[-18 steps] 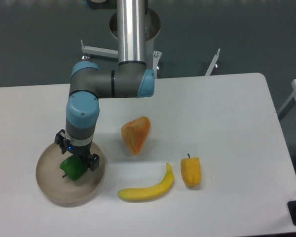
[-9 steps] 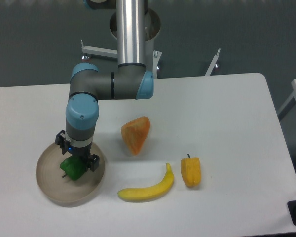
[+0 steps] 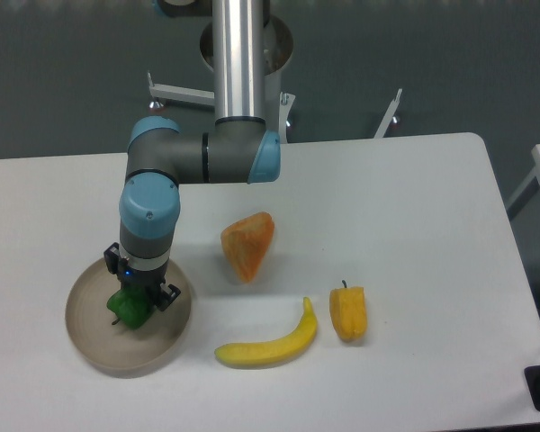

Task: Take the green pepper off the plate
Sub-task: 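Lift the green pepper off the plate and carry it toward the banana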

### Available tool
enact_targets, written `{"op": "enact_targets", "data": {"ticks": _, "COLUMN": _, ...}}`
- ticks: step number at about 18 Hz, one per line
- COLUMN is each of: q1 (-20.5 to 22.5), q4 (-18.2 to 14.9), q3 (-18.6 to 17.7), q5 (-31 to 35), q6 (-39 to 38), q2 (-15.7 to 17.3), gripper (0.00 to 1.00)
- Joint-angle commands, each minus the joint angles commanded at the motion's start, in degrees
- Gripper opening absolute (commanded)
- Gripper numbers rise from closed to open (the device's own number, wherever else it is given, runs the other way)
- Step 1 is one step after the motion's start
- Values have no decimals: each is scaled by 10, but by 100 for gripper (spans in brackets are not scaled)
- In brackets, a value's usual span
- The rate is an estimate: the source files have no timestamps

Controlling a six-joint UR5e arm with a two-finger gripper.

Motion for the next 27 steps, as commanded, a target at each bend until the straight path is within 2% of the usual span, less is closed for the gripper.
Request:
{"op": "enact_targets", "data": {"ticks": 5, "q1": 1, "q4": -1, "q3": 9, "q5": 0, "q6": 9, "q2": 3, "gripper": 43}}
{"op": "enact_targets", "data": {"ticks": 9, "q1": 11, "q4": -9, "q3": 30, "q5": 4, "q6": 34, "q2": 8, "gripper": 43}}
{"op": "enact_targets", "data": {"ticks": 13, "q1": 36, "q4": -11, "q3": 33, "q5": 46, "q6": 77, "q2": 29, "gripper": 43}}
{"op": "enact_targets", "data": {"ticks": 18, "q1": 92, "q4": -12, "q3": 37, "q5": 59, "q6": 160, "q2": 51, "gripper": 43}}
{"op": "enact_targets", "data": {"ticks": 27, "q1": 208, "q4": -59, "q3": 51, "q5": 79, "q6": 360, "q2": 76, "gripper": 43}}
